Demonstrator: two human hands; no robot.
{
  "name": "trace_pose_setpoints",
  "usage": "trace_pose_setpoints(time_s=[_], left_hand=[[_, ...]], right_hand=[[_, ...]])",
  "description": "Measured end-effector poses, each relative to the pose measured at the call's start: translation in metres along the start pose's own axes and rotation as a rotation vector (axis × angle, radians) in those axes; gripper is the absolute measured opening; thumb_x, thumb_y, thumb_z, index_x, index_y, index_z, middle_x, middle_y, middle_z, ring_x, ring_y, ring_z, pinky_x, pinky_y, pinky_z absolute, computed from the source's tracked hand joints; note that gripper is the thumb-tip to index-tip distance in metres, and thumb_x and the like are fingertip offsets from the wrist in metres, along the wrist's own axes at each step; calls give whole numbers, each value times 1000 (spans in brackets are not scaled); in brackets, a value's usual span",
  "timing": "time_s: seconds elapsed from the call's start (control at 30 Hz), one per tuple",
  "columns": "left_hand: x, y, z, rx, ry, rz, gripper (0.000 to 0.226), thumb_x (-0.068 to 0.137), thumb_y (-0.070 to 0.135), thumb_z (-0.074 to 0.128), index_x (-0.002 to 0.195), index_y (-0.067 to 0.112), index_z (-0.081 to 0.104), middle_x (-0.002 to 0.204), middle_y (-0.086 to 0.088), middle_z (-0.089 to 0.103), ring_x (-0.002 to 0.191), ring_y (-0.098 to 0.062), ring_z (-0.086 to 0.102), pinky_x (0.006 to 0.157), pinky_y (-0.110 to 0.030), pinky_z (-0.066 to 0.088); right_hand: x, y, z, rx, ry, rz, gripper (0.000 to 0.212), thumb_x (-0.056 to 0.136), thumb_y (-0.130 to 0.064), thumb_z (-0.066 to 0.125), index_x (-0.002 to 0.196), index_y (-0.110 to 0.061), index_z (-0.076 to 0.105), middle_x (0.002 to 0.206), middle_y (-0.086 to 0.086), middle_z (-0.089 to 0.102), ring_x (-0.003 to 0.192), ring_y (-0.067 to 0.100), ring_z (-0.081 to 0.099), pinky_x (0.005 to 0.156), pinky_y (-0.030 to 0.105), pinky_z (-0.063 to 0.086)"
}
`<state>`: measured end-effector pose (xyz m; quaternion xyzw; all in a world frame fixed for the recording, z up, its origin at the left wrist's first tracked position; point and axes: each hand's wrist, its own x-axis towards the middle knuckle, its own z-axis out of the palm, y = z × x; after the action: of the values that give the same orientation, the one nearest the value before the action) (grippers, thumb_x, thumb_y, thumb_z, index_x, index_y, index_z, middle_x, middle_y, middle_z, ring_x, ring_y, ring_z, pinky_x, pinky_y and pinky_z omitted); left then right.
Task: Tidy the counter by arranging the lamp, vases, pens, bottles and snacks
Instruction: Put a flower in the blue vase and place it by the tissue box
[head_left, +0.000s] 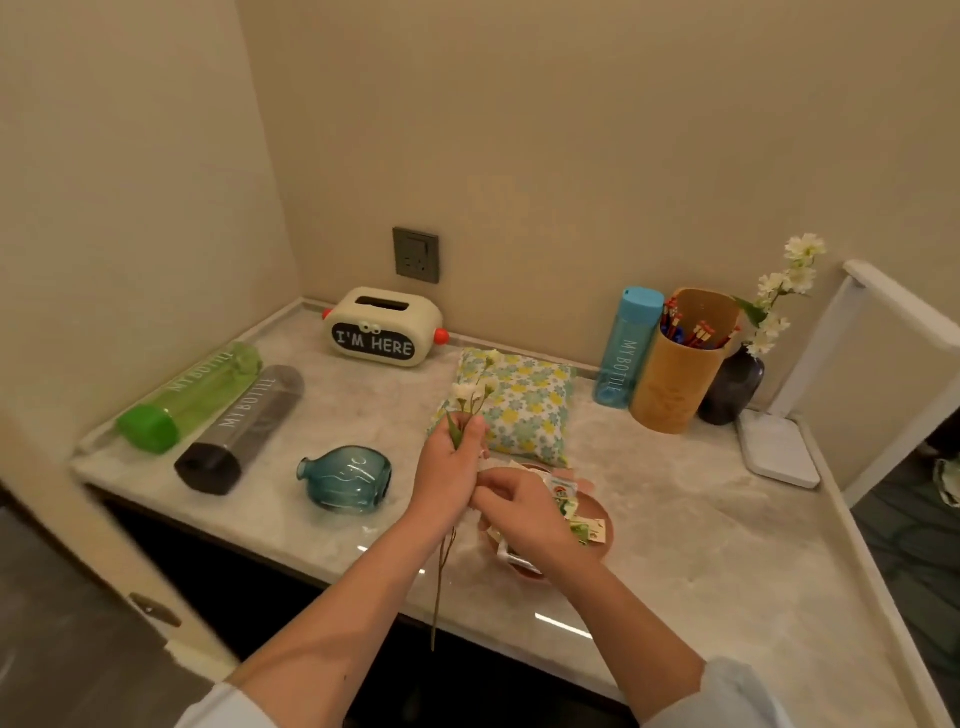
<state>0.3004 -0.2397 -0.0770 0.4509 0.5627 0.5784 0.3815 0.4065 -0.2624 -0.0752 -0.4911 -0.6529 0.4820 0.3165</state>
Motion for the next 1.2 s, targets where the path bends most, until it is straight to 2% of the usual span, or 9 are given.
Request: trace_pose_setpoints(time_s=[0.1, 0.27, 0.4, 0.53, 0.83, 0.93, 1.03, 1.1, 1.2], left_hand=[[7, 4, -22, 19, 52, -15, 19, 99, 30, 48, 85, 17, 53, 72, 2, 57, 71, -11, 55, 68, -20, 42], [19, 8, -48, -7, 142, -50, 19, 99, 31, 47, 85, 19, 51, 75, 1, 58, 73, -11, 54, 70, -22, 40], [33, 13, -72, -23, 264, -60, 22, 99, 32, 47, 89, 13, 49, 71, 3, 56, 68, -9, 52, 67, -20, 40], [48, 16, -93, 17, 300, -65, 26, 98, 34, 48, 96, 9, 48, 74, 4, 55, 70, -9, 52, 67, -22, 39], [76, 21, -120, 72, 317, -108, 26, 96, 35, 51, 103, 10, 46, 81, 2, 56, 78, -13, 55, 67, -21, 40], [83, 20, -127, 92, 317, -131, 31, 97, 37, 50, 112, 11, 42, 85, 3, 57, 80, -10, 56, 67, -21, 40], [90, 19, -133, 117, 322, -156, 33, 98, 38, 47, 116, 11, 39, 86, 3, 58, 79, -6, 55, 65, -22, 39], [94, 19, -135, 118, 327, -158, 33, 99, 37, 45, 116, 9, 41, 86, 2, 58, 78, -8, 55, 66, -24, 40], [100, 19, -138, 64, 325, -168, 34, 99, 39, 43, 116, 9, 44, 85, 1, 61, 78, -11, 57, 71, -28, 43]], right_hand=[[10, -8, 18, 85, -82, 32, 14, 82, -5, 64, 83, -14, 74, 67, -3, 70, 57, 6, 58, 57, 20, 46], [30, -19, 36, 118, -180, 21, 17, 86, -1, 62, 80, -15, 71, 62, -11, 67, 55, -6, 58, 51, 7, 40], [47, -31, 53, 78, -301, 29, 11, 87, -7, 63, 90, -10, 73, 76, -2, 67, 58, -6, 56, 55, 7, 41], [63, -41, 67, 105, -368, 6, 10, 88, -6, 63, 87, -13, 70, 80, 3, 68, 61, -1, 59, 54, 8, 42], [101, -64, 85, 98, -470, -17, 15, 83, -6, 63, 93, -11, 74, 81, -3, 71, 69, -1, 62, 58, 7, 43], [111, -67, 87, 70, -523, -9, 15, 84, -9, 64, 94, -13, 74, 80, -4, 71, 70, 0, 61, 61, 10, 44], [121, -65, 91, 30, -573, 17, 24, 82, -17, 66, 106, -15, 69, 92, 12, 73, 78, 11, 65, 69, 23, 49], [128, -64, 93, 83, -599, 53, 27, 84, -16, 64, 111, -11, 66, 95, 13, 74, 80, 18, 68, 73, 31, 53], [137, -64, 94, 244, -647, 125, 24, 89, -16, 59, 109, -5, 67, 94, 12, 74, 83, 25, 70, 68, 31, 53]])
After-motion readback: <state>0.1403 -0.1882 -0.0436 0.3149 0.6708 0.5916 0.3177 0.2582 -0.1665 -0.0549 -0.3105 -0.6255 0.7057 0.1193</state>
